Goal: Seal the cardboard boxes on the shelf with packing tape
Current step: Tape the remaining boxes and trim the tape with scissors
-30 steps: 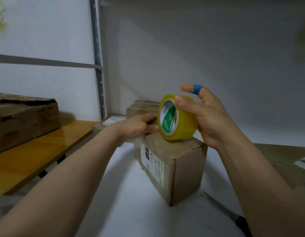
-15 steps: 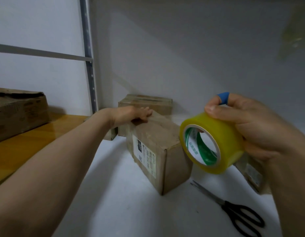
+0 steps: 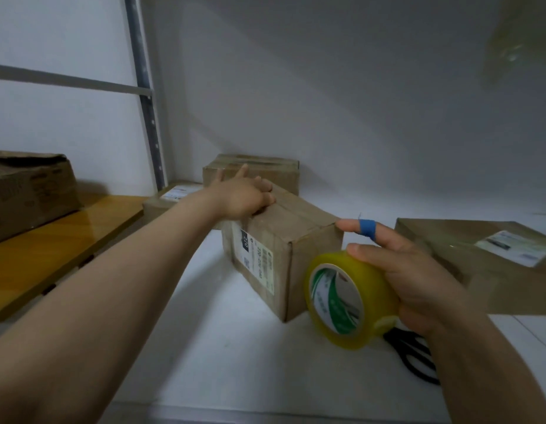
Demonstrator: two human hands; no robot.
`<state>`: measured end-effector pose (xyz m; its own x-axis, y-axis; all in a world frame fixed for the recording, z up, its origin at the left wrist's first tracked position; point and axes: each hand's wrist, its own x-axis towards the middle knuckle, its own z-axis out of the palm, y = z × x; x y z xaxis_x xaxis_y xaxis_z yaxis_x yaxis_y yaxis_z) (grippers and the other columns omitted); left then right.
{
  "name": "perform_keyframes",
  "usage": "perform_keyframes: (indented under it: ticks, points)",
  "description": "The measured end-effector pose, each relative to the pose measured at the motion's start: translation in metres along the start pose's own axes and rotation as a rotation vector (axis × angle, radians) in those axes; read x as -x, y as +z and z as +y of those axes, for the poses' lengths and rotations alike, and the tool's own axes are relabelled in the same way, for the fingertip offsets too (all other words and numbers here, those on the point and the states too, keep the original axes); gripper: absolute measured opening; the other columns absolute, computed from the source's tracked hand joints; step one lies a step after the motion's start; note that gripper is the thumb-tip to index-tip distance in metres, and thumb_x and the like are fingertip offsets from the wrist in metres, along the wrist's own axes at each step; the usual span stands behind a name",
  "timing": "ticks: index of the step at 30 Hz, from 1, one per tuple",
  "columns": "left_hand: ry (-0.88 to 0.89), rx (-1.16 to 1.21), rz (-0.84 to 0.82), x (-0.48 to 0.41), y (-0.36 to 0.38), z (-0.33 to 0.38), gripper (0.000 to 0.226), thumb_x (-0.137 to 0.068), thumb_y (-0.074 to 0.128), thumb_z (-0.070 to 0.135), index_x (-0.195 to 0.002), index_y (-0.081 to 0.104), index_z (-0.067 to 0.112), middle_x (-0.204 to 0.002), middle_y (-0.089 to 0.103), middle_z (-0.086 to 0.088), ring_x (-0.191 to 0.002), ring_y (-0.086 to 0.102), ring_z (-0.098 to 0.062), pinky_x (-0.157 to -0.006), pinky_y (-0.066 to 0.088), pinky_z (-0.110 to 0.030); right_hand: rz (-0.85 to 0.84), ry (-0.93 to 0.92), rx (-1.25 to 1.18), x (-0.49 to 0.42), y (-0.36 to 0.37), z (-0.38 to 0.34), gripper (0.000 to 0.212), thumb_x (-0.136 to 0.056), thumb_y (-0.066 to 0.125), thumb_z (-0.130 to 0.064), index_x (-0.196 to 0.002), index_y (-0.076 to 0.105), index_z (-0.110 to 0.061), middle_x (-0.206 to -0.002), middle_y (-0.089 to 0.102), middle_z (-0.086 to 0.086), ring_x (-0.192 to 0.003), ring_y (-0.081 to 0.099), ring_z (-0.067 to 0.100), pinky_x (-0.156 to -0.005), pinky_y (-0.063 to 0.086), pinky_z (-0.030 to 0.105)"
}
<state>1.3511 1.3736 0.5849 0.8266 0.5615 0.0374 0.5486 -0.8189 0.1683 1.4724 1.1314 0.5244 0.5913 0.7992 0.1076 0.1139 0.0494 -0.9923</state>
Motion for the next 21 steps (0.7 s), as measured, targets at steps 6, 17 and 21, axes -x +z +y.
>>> perform_keyframes:
  ticks: [6,17,21]
  points:
    - [0.303,-0.13,-0.025,0.066,0.016,0.08,0.107,-0.079,0.013,0.088,-0.161,0.015,0.019,-0.169,0.012,-0.003,-0.155,0.008,-0.017,-0.126,0.01,-0.039,-0.031,-0.019,0.012,0.0,0.0,0.004,0.034,-0.092,0.068,-0.015,-0.114,0.071,-0.041,-0.104,0.077,0.008,-0.092,0.075,0.029,-0.086,0.06,0.049]
    - [0.461,0.053,0.111,0.051,0.032,0.006,0.105,-0.068,0.068,0.076,-0.157,0.018,0.048,-0.166,0.018,0.015,-0.151,0.013,-0.007,-0.125,0.009,-0.048,-0.079,-0.094,-0.097,0.017,0.014,0.012,0.056,-0.085,0.067,-0.04,-0.137,0.049,-0.05,-0.1,0.077,0.009,-0.083,0.076,0.026,-0.079,0.061,0.044]
    - [0.482,0.059,0.259,0.057,0.035,0.001,0.096,-0.073,0.062,0.075,-0.156,0.026,0.044,-0.162,0.031,0.013,-0.149,0.025,-0.009,-0.122,0.015,-0.049,-0.131,-0.198,-0.228,0.027,0.023,0.007,0.07,-0.077,0.07,-0.024,-0.141,0.047,-0.04,-0.097,0.075,0.016,-0.079,0.074,0.029,-0.068,0.06,0.038]
